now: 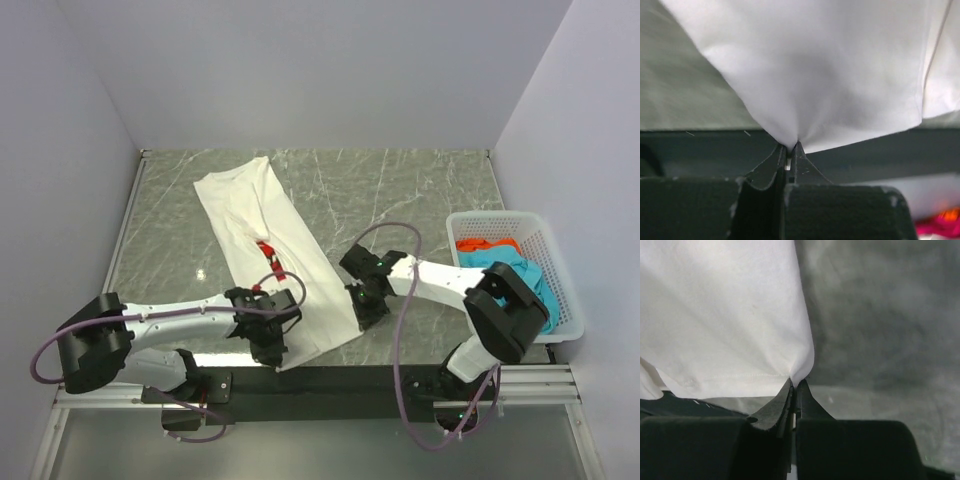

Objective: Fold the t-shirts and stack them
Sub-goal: Fold the tshirt

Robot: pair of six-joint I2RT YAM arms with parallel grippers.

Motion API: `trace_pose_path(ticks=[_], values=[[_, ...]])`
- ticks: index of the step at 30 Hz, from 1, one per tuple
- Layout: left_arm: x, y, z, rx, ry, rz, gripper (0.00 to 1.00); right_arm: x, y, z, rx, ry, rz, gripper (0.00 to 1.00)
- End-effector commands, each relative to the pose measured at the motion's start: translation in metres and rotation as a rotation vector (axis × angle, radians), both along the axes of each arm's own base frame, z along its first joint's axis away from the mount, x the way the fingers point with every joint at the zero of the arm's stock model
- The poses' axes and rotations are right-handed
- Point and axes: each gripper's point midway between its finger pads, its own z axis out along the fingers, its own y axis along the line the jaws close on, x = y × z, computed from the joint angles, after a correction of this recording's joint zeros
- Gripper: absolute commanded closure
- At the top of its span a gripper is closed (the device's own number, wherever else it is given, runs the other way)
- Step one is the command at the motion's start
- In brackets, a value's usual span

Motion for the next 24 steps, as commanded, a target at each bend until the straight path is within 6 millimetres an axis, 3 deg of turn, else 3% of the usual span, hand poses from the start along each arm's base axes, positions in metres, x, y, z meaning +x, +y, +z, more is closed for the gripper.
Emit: trace_pose_path(ticks=[1, 3, 6, 10, 12, 14, 16, 18, 19, 21, 22, 24], values=[[-0.03, -0.015, 0.009, -0.045, 0.092, -0.029, 0.99, -0.028, -0.039, 0.008, -0.106, 0.042, 0.0, 1.0], [-0.03, -0.02, 0.012, -0.07, 0.084, -0.028, 0.99, -0.029, -0.044, 0.016, -0.122, 0.032, 0.003, 1.0], [-0.013, -0.019, 0.022, -0.092, 0.036, 0.027, 0.99, -0.014, -0.038, 0.036, -0.112, -0.016, 0.01, 1.0], [0.023, -0.008, 0.046, -0.147, -0.069, 0.126, 0.99, 0.025, -0.012, 0.074, -0.07, -0.102, 0.023, 1.0], [0.047, 0.007, 0.054, -0.156, -0.106, 0.208, 0.99, 0.038, -0.004, 0.079, -0.078, -0.105, 0.038, 1.0], [0.07, 0.021, 0.069, -0.159, -0.17, 0.261, 0.99, 0.058, 0.01, 0.098, -0.057, -0.141, 0.043, 1.0], [0.084, 0.027, 0.084, -0.169, -0.211, 0.26, 0.99, 0.078, 0.026, 0.11, -0.033, -0.173, 0.051, 1.0], [0.103, 0.043, 0.088, -0.126, -0.256, 0.31, 0.99, 0.09, 0.035, 0.111, -0.039, -0.172, 0.064, 1.0], [0.112, 0.047, 0.093, -0.115, -0.282, 0.302, 0.99, 0.105, 0.043, 0.124, -0.025, -0.219, 0.059, 1.0], [0.127, 0.059, 0.096, -0.088, -0.31, 0.339, 0.99, 0.119, 0.051, 0.124, -0.039, -0.23, 0.064, 1.0], [0.133, 0.063, 0.098, -0.073, -0.325, 0.337, 0.99, 0.13, 0.059, 0.135, -0.015, -0.261, 0.061, 1.0], [0.147, 0.079, 0.099, -0.026, -0.361, 0.382, 0.99, 0.143, 0.068, 0.132, -0.016, -0.273, 0.069, 1.0]])
